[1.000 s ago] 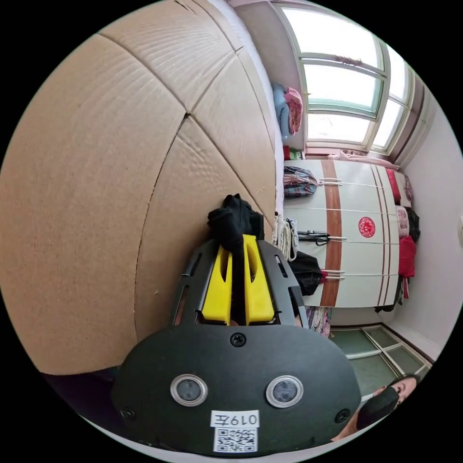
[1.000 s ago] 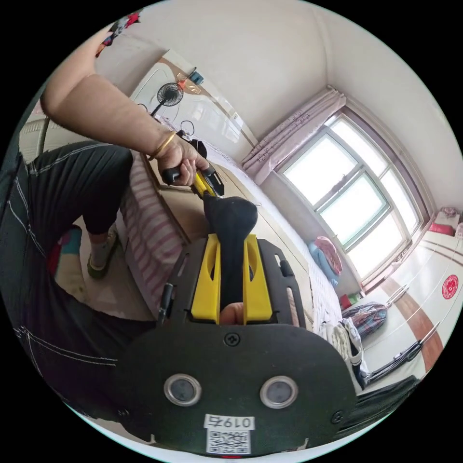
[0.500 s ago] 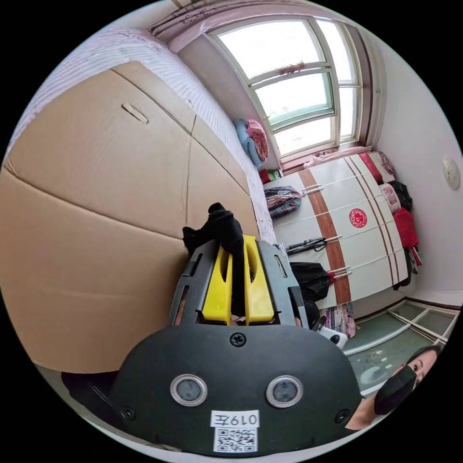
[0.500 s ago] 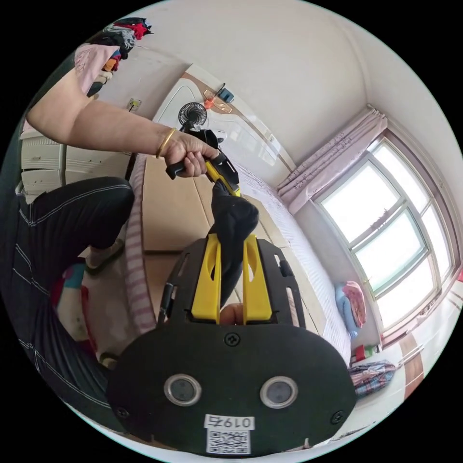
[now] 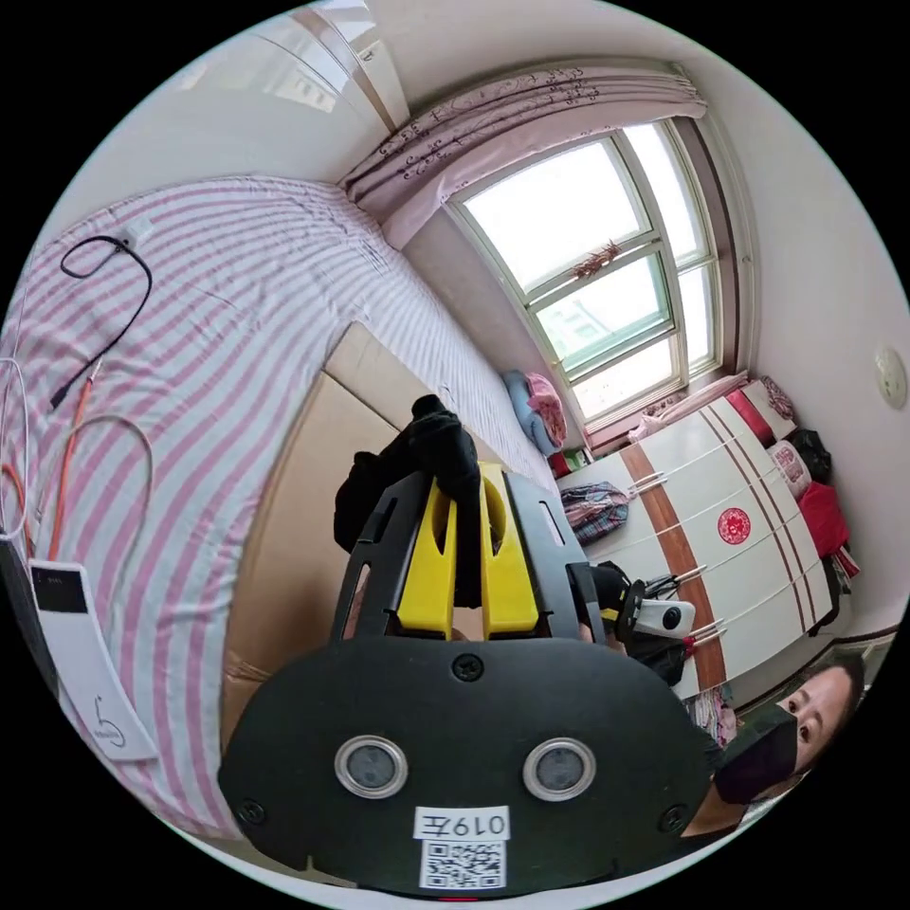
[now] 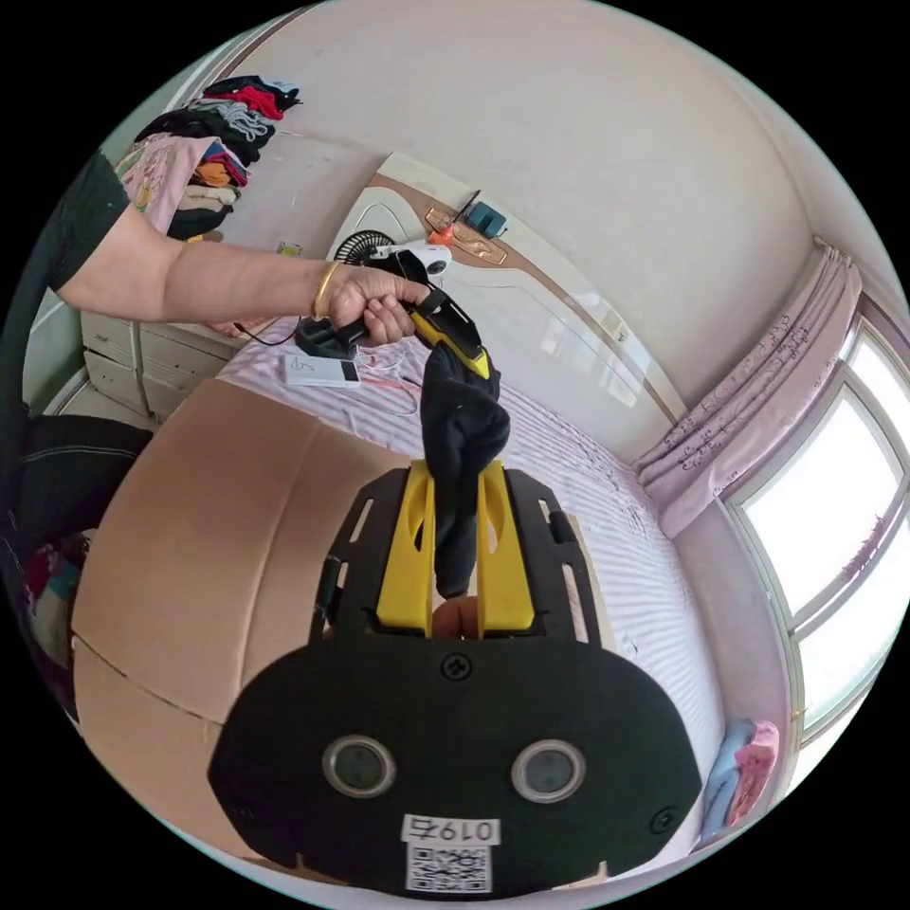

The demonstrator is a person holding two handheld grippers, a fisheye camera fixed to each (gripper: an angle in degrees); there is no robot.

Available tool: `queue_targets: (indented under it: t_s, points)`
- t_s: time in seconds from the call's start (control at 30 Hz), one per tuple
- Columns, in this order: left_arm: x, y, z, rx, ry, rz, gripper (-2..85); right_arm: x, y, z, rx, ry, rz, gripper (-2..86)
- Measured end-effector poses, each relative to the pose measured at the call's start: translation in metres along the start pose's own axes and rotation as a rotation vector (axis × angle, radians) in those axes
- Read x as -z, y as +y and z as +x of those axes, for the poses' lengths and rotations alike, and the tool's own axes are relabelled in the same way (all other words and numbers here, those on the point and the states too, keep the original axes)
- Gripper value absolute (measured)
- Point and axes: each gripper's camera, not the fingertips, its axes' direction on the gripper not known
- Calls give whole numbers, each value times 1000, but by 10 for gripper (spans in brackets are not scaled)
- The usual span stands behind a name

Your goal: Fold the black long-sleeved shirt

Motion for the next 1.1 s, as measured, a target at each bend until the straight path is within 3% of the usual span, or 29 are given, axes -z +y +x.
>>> queue_targets:
  t_s: [0.3, 0.5, 0.63, 0.77, 0.9, 1.1]
  points:
    - [-16, -205, -134, 166, -42, 10, 52, -192, -63, 70, 65, -12, -112, 66]
    - [-16, -366, -144, -97, -82, 143, 50, -307, -110, 142, 227, 232, -133, 65]
    - [-50, -405, -205, -66, -230, 53, 48, -414, -96, 130, 237, 246, -210, 67]
    - [-104, -397, -307, 115, -446, -136, 45, -504, -61, 51, 221, 97, -316, 66]
    - [-127, -382, -376, 317, -522, -300, 41, -527, -54, -9, 323, 84, -329, 66]
    - [-138, -398, -386, 465, -520, -411, 44, -526, -62, -27, 393, 119, -358, 76]
